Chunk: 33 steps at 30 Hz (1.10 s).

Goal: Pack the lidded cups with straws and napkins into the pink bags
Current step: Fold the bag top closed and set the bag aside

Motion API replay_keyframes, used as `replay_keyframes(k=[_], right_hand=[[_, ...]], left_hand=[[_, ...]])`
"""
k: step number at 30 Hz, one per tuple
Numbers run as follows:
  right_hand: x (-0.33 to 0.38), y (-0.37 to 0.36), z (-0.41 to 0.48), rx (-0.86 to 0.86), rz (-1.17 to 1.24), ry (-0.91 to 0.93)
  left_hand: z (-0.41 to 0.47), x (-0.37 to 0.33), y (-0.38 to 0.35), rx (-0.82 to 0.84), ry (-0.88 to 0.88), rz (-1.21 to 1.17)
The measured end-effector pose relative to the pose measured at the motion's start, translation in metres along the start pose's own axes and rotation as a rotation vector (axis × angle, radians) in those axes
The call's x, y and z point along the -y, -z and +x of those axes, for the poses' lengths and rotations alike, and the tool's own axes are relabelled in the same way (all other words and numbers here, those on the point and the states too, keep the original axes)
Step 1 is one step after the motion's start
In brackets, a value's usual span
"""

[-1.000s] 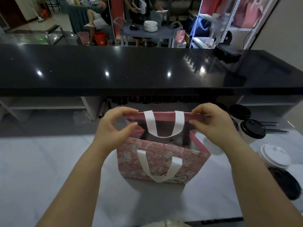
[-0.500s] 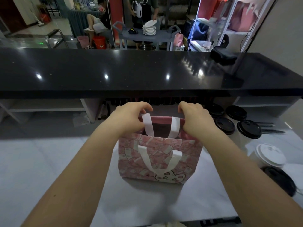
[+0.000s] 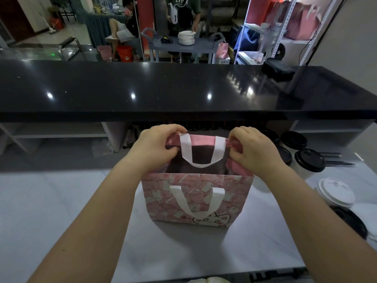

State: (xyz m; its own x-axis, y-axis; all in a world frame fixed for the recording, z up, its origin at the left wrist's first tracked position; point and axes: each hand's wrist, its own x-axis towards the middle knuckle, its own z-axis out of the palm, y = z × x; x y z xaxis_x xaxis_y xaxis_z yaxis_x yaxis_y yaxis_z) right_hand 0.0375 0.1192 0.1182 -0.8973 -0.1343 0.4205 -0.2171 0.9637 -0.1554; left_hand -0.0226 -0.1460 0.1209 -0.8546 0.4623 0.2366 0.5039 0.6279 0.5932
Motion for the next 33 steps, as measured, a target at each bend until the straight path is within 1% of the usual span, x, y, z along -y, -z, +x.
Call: replay_keyframes(k=[4, 6, 8, 10, 13, 17, 19, 20, 21, 23, 25, 27, 29, 30, 31, 33], right_hand=[[-0.003, -0.002, -0.006, -0.102, 0.014, 0.023], [-0.004, -0.003, -0.007, -0.165, 0.082, 0.021], [-0.006, -0.002, -0.006, -0.208, 0.205, -0.022], [-0.010, -0.002, -0.004, -0.211, 0.376, -0.105], [-0.011, -0.004, -0.005, -0.250, 0.564, -0.179], [-0.012, -0.011, -0.018, -0.297, 0.800, -0.346], [-0.017, -0.013, -0.034, -0.334, 0.949, -0.416], [-0.020, -0.013, -0.045, -0.333, 1.029, -0.422], [-0.024, -0.014, -0.057, -0.289, 1.107, -0.413], [-0.030, -0.018, -0.080, -0.080, 1.240, -0.380], [-0.029, -0.022, -0.095, 0.192, 1.286, -0.350], [-0.024, -0.023, -0.099, 0.336, 1.307, -0.331], [-0.019, -0.022, -0.097, 0.383, 1.300, -0.316], [-0.016, -0.024, -0.096, 0.368, 1.271, -0.324], [-0.014, -0.027, -0.093, 0.319, 1.236, -0.354], [-0.007, -0.037, -0.087, 0.130, 1.214, -0.457]], left_hand=[[-0.002, -0.001, 0.002, -0.047, -0.031, 0.089], [-0.003, -0.001, 0.003, -0.084, -0.039, 0.090], [-0.005, 0.001, 0.004, -0.144, -0.028, 0.049], [-0.005, 0.004, 0.006, -0.205, -0.012, 0.001], [-0.008, 0.013, 0.009, -0.239, -0.008, -0.056], [-0.017, 0.026, 0.007, -0.236, 0.019, -0.265], [-0.018, 0.029, 0.004, -0.287, 0.045, -0.364], [-0.017, 0.029, 0.003, -0.316, 0.052, -0.410], [-0.016, 0.028, 0.001, -0.338, 0.061, -0.456], [-0.011, 0.026, -0.003, -0.370, 0.094, -0.545], [-0.006, 0.025, -0.006, -0.396, 0.147, -0.620], [-0.002, 0.024, -0.009, -0.409, 0.194, -0.702], [0.001, 0.025, -0.010, -0.418, 0.231, -0.802], [0.002, 0.027, -0.010, -0.429, 0.243, -0.844], [0.002, 0.029, -0.010, -0.444, 0.247, -0.874], [0.002, 0.035, -0.011, -0.465, 0.242, -0.879]])
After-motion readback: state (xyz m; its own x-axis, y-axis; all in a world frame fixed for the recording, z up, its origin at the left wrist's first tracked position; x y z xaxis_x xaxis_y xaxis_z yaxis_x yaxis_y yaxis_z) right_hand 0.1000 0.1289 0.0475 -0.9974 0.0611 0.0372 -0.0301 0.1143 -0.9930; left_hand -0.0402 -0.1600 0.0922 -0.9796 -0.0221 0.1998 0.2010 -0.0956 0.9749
